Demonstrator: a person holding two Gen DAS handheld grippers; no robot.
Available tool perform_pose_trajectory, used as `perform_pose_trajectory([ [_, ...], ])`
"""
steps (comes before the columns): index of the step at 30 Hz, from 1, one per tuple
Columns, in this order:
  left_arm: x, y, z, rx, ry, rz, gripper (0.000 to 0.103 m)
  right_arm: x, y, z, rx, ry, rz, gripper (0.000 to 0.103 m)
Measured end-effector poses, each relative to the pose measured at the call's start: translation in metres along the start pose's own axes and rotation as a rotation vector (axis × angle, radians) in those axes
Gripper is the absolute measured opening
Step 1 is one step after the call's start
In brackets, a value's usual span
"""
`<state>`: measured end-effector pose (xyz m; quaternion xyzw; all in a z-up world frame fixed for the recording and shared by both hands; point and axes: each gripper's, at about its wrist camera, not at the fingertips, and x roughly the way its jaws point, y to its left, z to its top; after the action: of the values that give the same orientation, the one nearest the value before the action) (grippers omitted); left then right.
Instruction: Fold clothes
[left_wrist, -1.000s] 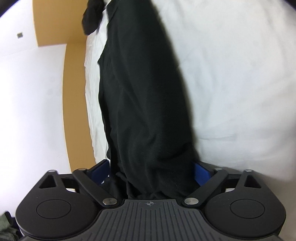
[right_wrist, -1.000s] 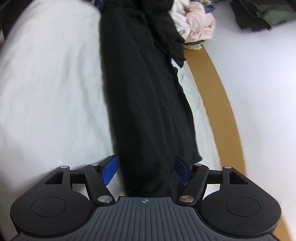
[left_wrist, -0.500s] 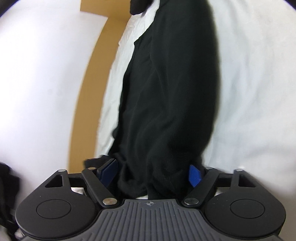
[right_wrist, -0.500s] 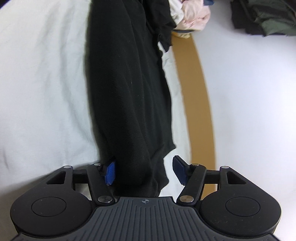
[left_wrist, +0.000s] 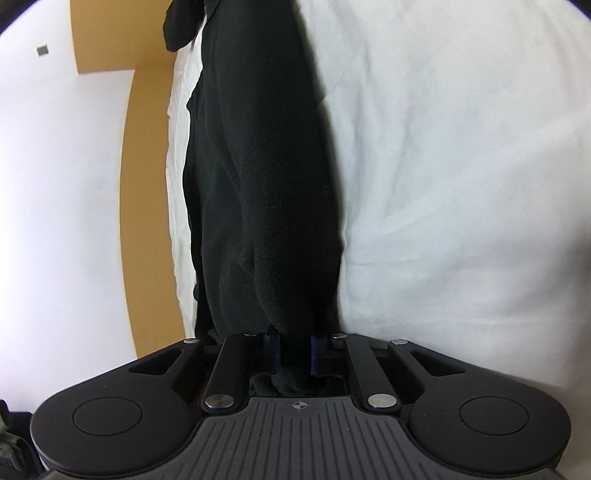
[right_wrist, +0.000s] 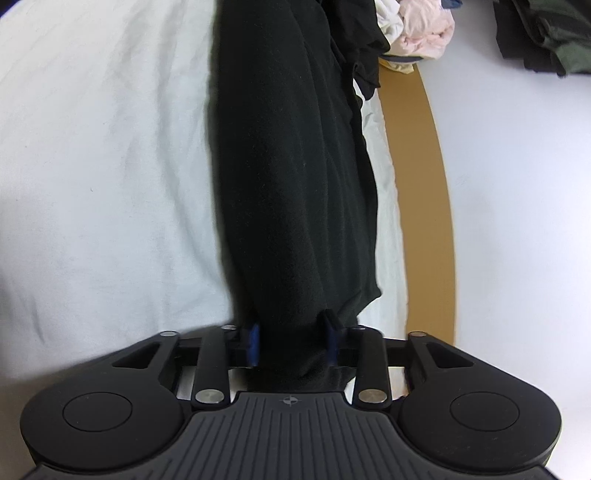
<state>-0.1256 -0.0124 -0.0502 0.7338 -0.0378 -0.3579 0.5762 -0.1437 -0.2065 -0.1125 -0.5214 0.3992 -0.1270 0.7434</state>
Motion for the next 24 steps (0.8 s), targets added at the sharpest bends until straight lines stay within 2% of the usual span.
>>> perform_pose_trajectory([
  [2, 0.001, 0.001, -0.002, -0.015, -0.004, -0.004, 0.007, 0.002, 0.003, -0.003, 0.004, -0.004, 0.004, 0.015],
  [9, 0.004, 0.004, -0.007, -0.051, 0.005, -0.015, 0.006, 0.007, 0.000, -0.011, 0.041, -0.016, 0.018, 0.014],
  [15, 0.006, 0.006, -0.014, -0.101, 0.000, -0.013, 0.006, 0.002, -0.002, 0.004, 0.068, -0.008, 0.011, 0.013],
  [17, 0.005, 0.007, -0.018, -0.112, -0.010, -0.012, 0.006, -0.014, -0.005, 0.019, 0.065, 0.001, 0.004, 0.013],
  [20, 0.005, 0.012, -0.024, -0.128, -0.025, -0.033, 0.008, -0.021, -0.005, 0.020, 0.052, 0.002, 0.000, 0.013],
  [24, 0.002, 0.023, -0.031, -0.213, -0.046, -0.070, 0.010, -0.033, -0.010, 0.017, 0.080, -0.018, 0.020, 0.013],
])
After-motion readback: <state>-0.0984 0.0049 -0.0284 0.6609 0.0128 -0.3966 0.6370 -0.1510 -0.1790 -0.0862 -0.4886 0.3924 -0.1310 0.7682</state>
